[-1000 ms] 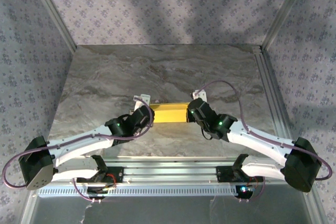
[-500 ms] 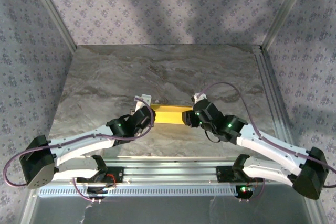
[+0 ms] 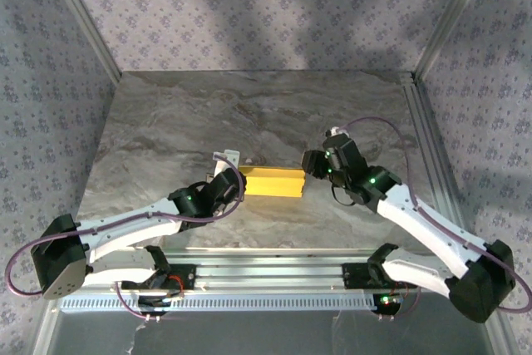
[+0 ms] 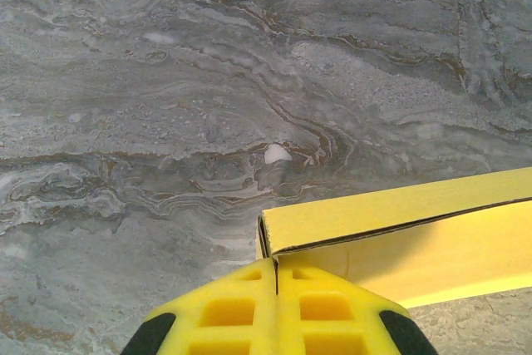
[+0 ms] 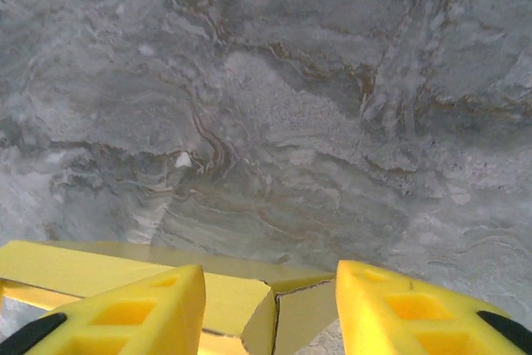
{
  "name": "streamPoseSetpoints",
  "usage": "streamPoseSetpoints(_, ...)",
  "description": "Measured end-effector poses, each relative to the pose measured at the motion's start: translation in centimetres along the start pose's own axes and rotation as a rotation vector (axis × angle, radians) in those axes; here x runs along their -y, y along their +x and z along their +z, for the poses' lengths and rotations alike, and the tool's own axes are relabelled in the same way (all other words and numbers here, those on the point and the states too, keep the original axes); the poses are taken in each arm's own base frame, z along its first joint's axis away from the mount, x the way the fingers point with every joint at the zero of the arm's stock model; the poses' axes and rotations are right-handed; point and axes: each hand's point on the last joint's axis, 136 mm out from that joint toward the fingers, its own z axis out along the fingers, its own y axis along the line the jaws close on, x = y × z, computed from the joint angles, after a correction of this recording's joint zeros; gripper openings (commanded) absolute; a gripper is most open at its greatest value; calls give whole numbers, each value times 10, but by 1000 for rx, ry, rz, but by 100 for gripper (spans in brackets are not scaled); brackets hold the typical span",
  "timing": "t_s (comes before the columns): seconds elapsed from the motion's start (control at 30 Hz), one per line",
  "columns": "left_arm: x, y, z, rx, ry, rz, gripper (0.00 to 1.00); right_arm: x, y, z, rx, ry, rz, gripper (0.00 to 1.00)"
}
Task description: Fold the paper box
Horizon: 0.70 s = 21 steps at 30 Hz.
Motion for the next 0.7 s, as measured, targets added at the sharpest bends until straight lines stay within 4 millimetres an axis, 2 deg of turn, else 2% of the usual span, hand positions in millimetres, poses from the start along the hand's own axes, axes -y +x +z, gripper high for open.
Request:
streamPoseSetpoints(0.13, 0, 0, 0, 0, 0, 0, 0, -5, 12, 14, -46, -2, 9, 41)
streamPoseSetpoints(0.3, 0, 0, 0, -1, 0, 0, 0, -11, 24, 18, -58, -18, 8, 34)
streamPoseSetpoints(0.7, 0, 0, 0, -10, -5, 8, 0, -11, 23, 22, -1, -43, 35, 20)
